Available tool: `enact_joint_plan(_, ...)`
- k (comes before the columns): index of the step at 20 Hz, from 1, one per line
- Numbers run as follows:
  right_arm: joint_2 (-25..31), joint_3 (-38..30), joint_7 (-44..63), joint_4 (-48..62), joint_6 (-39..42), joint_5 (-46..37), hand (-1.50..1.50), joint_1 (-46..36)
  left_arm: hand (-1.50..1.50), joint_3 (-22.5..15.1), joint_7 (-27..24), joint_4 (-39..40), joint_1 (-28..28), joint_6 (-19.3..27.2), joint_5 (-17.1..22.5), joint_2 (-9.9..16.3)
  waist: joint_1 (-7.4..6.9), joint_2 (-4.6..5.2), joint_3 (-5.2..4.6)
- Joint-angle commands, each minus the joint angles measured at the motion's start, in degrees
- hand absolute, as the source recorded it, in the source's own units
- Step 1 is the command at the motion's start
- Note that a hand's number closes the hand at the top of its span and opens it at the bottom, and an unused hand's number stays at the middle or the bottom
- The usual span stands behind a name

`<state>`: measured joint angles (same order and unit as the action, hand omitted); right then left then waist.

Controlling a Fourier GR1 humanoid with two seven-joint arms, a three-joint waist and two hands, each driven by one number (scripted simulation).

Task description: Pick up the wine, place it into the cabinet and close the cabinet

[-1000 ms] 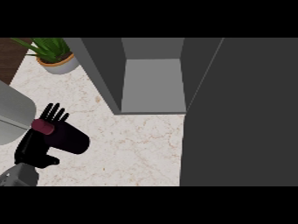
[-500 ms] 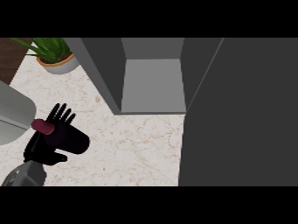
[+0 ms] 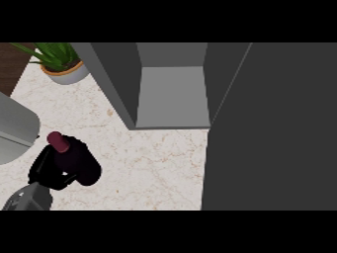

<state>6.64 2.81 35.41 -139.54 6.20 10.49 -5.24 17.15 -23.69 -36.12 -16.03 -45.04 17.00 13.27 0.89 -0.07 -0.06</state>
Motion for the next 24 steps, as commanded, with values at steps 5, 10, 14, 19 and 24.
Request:
enact_joint_plan(5, 0.05, -1.58, 3.78, -8.34, -0.97, 4.1, -1.5, 0.94, 1.5, -4.42, -14.28, -7.24, 3.18, 4.7, -8.59, -0.37, -0.33, -0.12, 0.01)
enact_joint_plan(10, -0.18, -1.37, 0.69, -5.35, 0.85, 3.66, -1.5, 2.15, 1.5, -2.05, -14.98, -14.57, 7.79, 25.38, -10.98, -3.59, -0.96, -0.33, 0.14)
enact_joint_plan(14, 0.03, -3.18, 1.35, -7.29, 0.43, 5.25, -1.5, 2.57, 1.5, -3.25, -19.23, -20.84, 12.28, 30.56, -13.61, -5.74, -0.77, -0.27, 0.12)
enact_joint_plan(19, -0.5, -1.83, -0.68, -3.25, 1.55, 3.98, -1.5, 1.77, 1.5, -4.47, -15.95, -35.58, 15.85, 33.08, -12.57, -7.26, -1.25, -0.19, 0.13)
enact_joint_plan(24, 0.92, -4.2, 2.49, -7.25, 2.21, 7.57, -1.5, 3.55, 1.5, -8.44, -3.52, -50.08, 20.22, 30.88, -7.52, -11.16, -0.95, -0.24, 0.14)
